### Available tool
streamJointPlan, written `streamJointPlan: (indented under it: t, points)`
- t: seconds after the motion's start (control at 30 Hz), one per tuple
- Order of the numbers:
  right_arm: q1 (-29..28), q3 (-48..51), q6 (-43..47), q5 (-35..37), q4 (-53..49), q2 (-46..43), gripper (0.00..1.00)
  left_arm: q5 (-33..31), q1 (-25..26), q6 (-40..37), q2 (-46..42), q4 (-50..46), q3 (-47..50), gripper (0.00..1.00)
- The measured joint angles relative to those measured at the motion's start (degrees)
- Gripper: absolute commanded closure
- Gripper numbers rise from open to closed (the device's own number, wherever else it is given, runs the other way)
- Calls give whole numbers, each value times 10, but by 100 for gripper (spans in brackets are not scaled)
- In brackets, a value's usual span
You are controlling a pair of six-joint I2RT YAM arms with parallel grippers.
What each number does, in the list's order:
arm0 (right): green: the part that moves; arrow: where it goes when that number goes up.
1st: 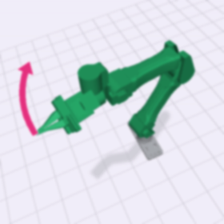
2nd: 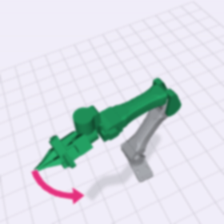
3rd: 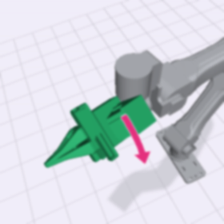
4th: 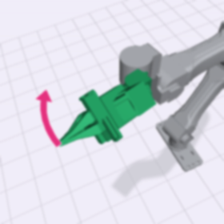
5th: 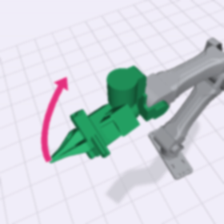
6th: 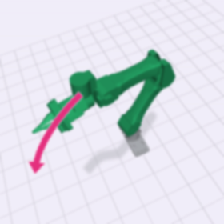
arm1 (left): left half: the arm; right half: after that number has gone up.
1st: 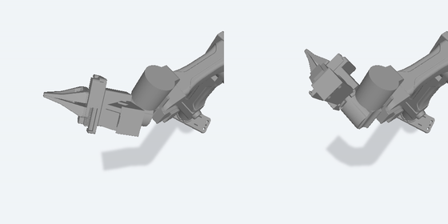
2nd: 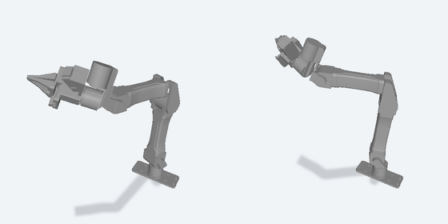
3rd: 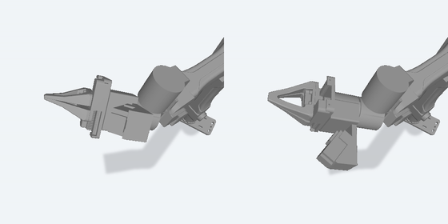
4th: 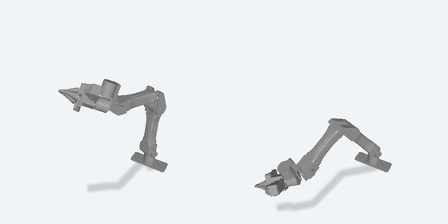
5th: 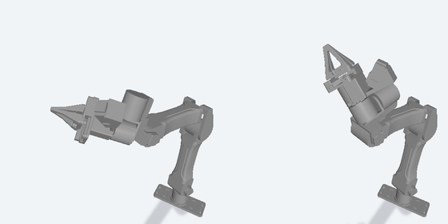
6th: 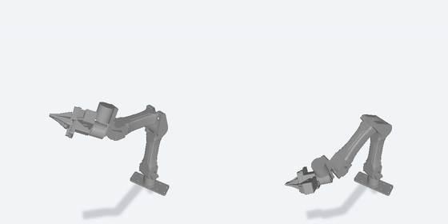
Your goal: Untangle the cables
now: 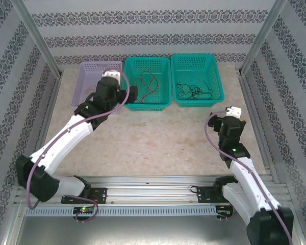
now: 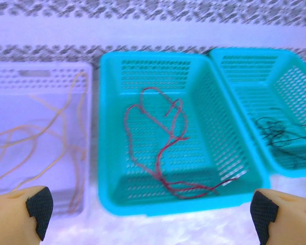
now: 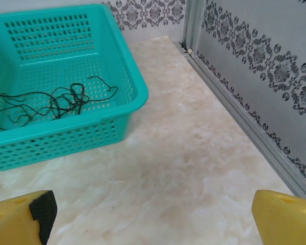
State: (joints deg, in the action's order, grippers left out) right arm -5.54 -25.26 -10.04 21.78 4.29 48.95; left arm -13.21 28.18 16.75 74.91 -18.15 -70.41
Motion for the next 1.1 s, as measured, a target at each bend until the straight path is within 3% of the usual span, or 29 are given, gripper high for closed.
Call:
streamJointPlan:
  t: [0.17,0.27,0.47,0.67,0.87,1.1]
  points:
    - [8,21,19,-15,162,194,2,-43,-3,-16,-39,-10,78,0]
    - [8,32,30,-22,231,262,2,-52,-21,-25,-77,-4,144,0]
    - [24,37,51,-50,378,327,2,-55,-104,-27,-124,15,244,0]
    - [24,50,64,-80,455,380,2,-53,-158,-24,-120,112,344,0]
    - [24,58,67,-80,474,382,2,-58,-214,-44,-58,212,384,0]
    - [24,58,70,-80,479,382,2,-45,-246,-104,59,447,445,0]
